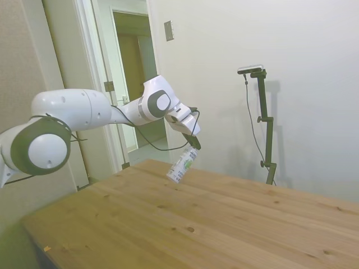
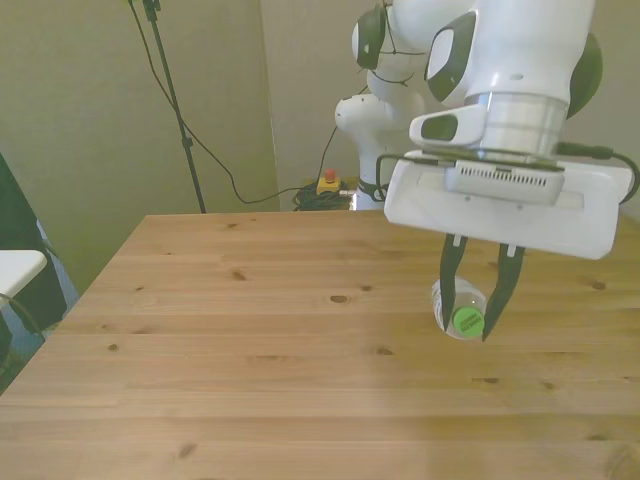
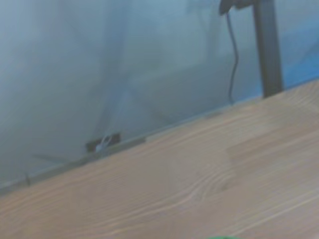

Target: Stand the water bottle

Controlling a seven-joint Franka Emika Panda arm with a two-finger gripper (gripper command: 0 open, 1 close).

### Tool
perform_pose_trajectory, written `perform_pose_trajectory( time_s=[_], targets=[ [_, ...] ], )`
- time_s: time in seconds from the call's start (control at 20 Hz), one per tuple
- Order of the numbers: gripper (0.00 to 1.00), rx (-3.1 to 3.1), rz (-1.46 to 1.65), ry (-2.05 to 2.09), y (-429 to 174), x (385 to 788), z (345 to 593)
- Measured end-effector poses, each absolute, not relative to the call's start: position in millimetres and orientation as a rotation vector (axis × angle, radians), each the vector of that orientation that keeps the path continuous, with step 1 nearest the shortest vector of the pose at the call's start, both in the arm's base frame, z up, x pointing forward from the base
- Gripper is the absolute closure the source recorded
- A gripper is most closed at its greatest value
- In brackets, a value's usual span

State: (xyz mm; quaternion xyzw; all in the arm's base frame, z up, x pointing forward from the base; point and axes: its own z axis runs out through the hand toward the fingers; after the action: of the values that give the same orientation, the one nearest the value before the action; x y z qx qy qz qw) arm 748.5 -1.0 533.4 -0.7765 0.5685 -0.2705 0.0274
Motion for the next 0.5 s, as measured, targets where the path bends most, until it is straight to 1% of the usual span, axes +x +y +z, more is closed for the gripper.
perform_pose_trajectory(
  time_s=[0.2,0.35,0.4,0.45,0.5],
  targets=[
    [1.0,-2.279,-1.108,1.839,4.2,724.0,544.3],
    [1.0,-2.202,-1.311,1.879,6.5,699.3,544.2],
    [1.0,-2.2,-1.355,1.879,9.7,690.4,539.2],
    [1.0,-2.251,-1.33,1.833,33.4,660.6,526.6],
    [1.0,-2.261,-1.338,1.835,31.2,651.6,518.9]
  ],
)
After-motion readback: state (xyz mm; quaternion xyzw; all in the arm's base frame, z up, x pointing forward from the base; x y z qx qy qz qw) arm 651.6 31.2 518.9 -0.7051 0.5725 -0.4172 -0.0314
